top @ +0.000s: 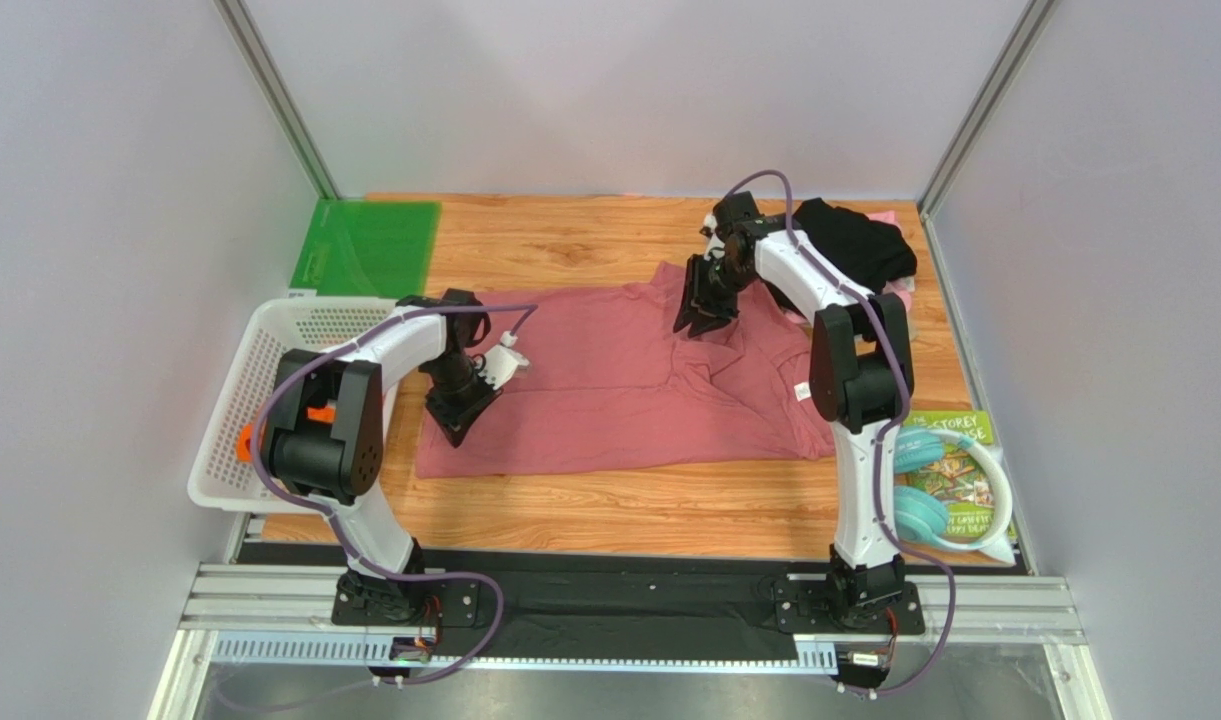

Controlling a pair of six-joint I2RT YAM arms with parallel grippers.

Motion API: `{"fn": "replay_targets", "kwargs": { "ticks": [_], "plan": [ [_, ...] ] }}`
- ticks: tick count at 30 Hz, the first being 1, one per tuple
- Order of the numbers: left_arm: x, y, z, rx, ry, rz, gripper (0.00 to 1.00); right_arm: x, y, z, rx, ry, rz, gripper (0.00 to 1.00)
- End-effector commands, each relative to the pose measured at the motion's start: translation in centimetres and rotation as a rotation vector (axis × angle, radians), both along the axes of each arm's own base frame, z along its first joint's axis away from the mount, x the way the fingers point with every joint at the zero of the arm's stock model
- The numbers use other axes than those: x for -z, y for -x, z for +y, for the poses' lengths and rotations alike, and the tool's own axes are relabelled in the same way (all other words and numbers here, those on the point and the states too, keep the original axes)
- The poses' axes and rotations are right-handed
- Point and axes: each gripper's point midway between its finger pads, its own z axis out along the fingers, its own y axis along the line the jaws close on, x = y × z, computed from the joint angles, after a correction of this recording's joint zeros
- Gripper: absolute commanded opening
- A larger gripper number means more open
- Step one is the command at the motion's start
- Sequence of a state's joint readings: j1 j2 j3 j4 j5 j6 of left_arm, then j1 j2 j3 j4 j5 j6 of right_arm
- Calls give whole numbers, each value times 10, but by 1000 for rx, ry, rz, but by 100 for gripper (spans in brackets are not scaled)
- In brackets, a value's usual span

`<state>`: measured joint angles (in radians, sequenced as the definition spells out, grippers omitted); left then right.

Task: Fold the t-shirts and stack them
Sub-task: Fold the flattened tshirt in 1/3 of the way

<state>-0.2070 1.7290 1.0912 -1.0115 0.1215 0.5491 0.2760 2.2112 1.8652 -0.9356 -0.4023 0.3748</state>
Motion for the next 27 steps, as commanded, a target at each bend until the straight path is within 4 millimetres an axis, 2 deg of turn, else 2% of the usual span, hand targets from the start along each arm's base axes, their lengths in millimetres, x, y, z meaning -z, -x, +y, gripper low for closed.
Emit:
{"fn": "replay_targets", "kwargs": {
  "ticks": [1, 8, 19, 24, 27],
  "plan": [
    [-11, -3, 0, 19, 17, -38, 12, 5, -10, -3, -8, 6, -8, 34],
    [-11, -3, 0, 21, 19, -33, 12, 23, -9, -6, -5, 13, 31, 32],
    [-10, -3, -1, 17, 22, -30, 12, 18, -2, -3, -10, -10, 24, 27],
    [-11, -3, 0, 18, 19, -34, 12, 17, 0, 2, -17, -20, 31, 21],
    [-11, -4, -1, 19, 21, -35, 12, 17, 1, 6, -25, -22, 32, 11]
  ]
}}
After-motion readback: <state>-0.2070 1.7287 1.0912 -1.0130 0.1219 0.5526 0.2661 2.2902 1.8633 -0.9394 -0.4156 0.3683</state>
